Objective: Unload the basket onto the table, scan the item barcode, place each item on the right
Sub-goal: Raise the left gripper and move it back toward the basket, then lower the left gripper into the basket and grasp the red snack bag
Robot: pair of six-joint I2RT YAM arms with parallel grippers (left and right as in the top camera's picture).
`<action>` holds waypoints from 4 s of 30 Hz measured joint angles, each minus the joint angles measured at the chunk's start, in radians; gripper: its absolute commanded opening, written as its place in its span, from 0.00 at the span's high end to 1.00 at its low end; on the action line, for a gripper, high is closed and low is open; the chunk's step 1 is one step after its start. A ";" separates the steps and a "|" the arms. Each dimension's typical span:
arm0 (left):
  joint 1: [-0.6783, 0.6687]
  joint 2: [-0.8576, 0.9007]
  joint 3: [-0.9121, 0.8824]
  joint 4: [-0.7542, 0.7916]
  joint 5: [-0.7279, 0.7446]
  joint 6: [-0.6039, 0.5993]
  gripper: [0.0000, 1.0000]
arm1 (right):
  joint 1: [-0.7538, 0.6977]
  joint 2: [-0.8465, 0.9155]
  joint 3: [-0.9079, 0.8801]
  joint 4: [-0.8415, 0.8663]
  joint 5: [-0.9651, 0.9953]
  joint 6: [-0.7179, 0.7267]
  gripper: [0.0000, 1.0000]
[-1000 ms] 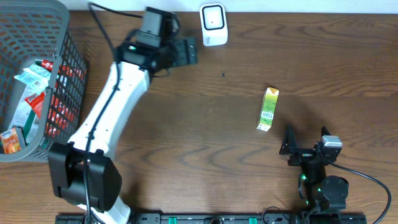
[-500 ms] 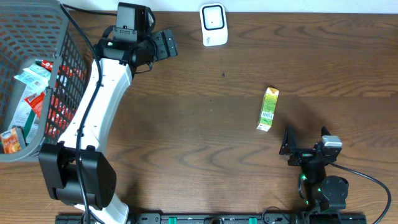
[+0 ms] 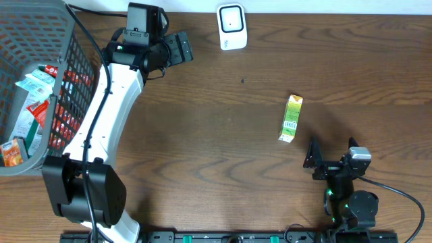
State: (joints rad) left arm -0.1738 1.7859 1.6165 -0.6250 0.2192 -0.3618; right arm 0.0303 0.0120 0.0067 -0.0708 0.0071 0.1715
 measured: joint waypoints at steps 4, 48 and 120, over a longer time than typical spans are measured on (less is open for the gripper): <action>0.000 0.000 0.000 0.000 0.000 0.000 0.08 | 0.000 0.000 0.000 0.000 0.000 0.000 0.01; 0.000 0.000 0.000 0.122 -0.034 -0.005 0.08 | 0.000 0.000 0.000 0.000 0.000 0.000 0.01; 0.855 0.267 0.096 -0.408 -0.095 0.176 0.08 | 0.000 0.000 0.000 0.000 0.000 0.000 0.01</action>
State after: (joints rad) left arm 0.6807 2.0525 1.7123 -1.0332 0.1238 -0.1860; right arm 0.0303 0.0120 0.0067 -0.0708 0.0067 0.1711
